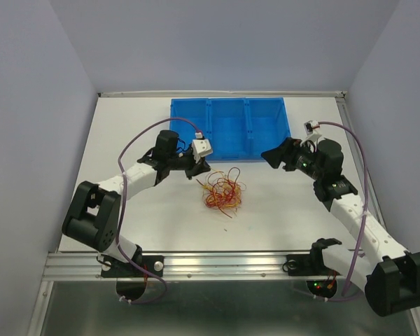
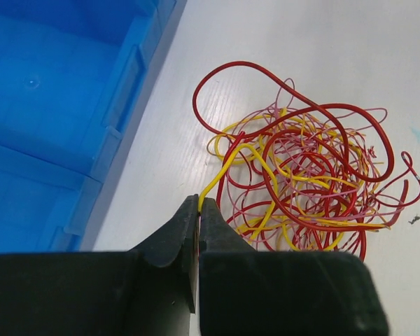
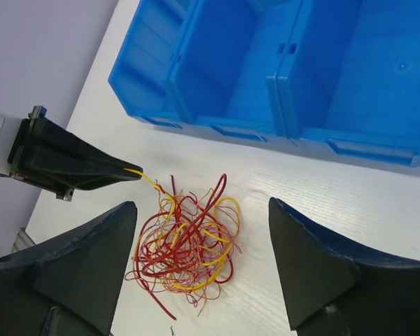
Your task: Untangle the cables
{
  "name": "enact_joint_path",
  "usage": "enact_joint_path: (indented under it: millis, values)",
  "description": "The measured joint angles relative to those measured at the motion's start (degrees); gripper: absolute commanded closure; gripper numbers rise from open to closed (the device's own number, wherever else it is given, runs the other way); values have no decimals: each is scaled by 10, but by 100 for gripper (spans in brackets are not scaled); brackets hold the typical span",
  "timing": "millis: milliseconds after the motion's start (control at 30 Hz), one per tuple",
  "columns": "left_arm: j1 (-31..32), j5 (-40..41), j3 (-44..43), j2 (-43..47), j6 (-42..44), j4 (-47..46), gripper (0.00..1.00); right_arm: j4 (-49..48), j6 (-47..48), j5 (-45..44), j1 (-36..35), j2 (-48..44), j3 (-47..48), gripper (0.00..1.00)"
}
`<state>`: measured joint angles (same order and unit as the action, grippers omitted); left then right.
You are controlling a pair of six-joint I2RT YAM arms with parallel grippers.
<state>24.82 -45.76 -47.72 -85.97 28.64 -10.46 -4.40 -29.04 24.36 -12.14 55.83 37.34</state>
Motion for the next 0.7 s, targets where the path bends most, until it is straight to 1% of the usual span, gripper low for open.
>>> enact_joint_path:
  millis: [33, 100, 300, 367, 400, 433, 533, 700]
  values:
    - [0, -2, 0, 0, -1, 0, 94, 1, 1, 0, 0, 0, 0, 19]
    - [0, -5, 0, 1, -3, 0, 100, 2, 3, 0, 0, 0, 0, 19]
    - [0, -14, 0, 35, -10, 4, 100, 4, 13, -4, -21, 30, 0, 19]
    - [0, -18, 0, 56, -13, 5, 100, 10, 24, -23, -51, 50, 1, 22]
    - [0, -21, 0, 71, -17, 5, 100, 14, 30, -34, -77, 62, 3, 24]
    - [0, -23, 0, 85, -20, 4, 100, 15, 35, -38, -89, 70, 5, 28]
    - [0, -29, 0, 122, -33, 5, 100, 19, 55, -54, -144, 100, 15, 28]
    - [0, -38, -8, 157, -59, 13, 100, -3, 78, -59, -196, 116, 17, 28]
